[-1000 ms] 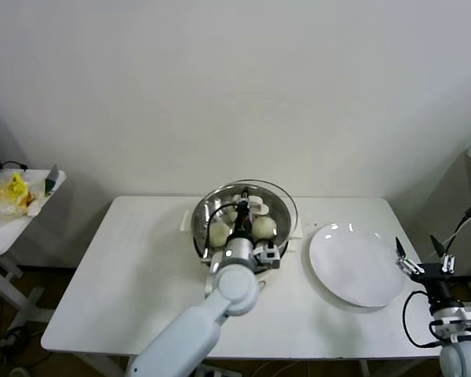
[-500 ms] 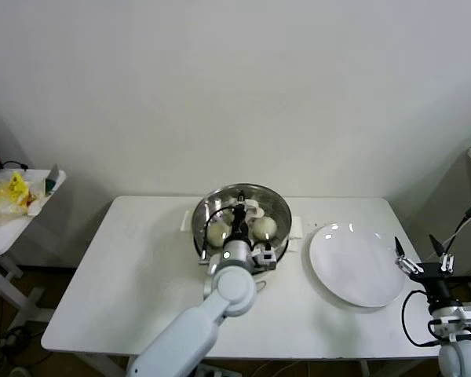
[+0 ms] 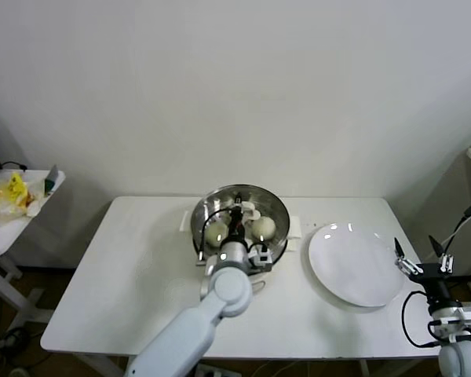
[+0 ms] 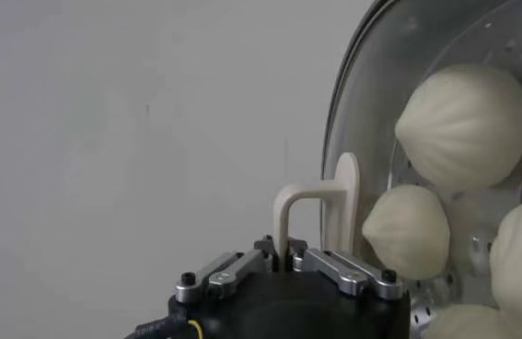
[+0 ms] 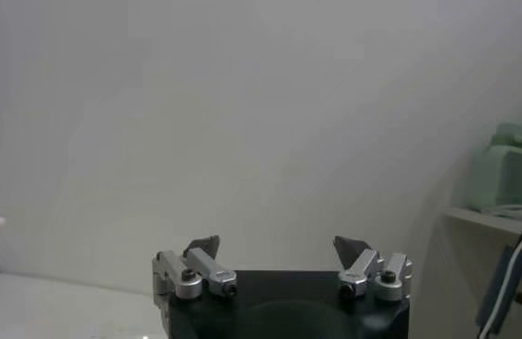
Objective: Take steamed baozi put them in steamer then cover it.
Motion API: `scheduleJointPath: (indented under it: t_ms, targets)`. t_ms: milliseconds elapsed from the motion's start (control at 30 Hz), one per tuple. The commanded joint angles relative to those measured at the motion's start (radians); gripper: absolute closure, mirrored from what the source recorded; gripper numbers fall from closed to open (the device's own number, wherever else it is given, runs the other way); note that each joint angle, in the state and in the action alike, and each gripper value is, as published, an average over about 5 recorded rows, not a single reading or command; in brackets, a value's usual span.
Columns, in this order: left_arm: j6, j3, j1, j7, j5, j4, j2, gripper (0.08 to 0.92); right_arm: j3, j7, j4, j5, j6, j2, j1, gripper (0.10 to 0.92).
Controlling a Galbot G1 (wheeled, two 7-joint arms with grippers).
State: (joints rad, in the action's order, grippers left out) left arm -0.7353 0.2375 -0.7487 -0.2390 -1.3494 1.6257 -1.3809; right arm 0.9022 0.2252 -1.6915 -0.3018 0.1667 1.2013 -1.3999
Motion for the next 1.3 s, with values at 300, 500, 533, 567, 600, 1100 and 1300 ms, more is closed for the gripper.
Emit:
scheduleJointPath:
  t_ms: [300, 500, 533, 567, 600, 1100, 1300]
  targets:
    - [-0.05, 0.011, -0.01, -0.013, 0.057, 0.099, 0.028, 0.74, 0.0, -0.003, -0.009, 0.018, -0.039, -0.004, 0.001, 0.203]
    - [-0.05, 0.006, -0.031, -0.013, 0.094, 0.219, 0.096, 0.566, -0.007, -0.029, -0.024, 0.022, -0.111, -0.001, 0.001, 0.203]
    - [-0.05, 0.0, -0.041, -0.015, 0.1, 0.241, 0.109, 0.54, -0.008, -0.031, -0.025, 0.031, -0.126, -0.002, 0.002, 0.203]
    - [-0.05, -0.008, -0.054, -0.017, 0.107, 0.265, 0.122, 0.514, -0.008, -0.031, -0.026, 0.041, -0.14, -0.003, 0.003, 0.203]
    - [-0.05, -0.018, -0.069, -0.019, 0.114, 0.287, 0.134, 0.48, -0.008, -0.03, -0.026, 0.053, -0.153, -0.004, 0.004, 0.203]
    - [-0.014, -0.196, -0.337, 0.108, 0.444, 0.581, 0.296, 0.178, -0.03, -0.03, -0.038, 0.043, -0.204, -0.014, 0.019, 0.203]
    - [0.233, -0.512, -0.469, 0.398, 0.813, 0.584, 0.301, 0.177, -0.06, -0.02, -0.053, 0.052, -0.191, -0.013, 0.017, 0.203]
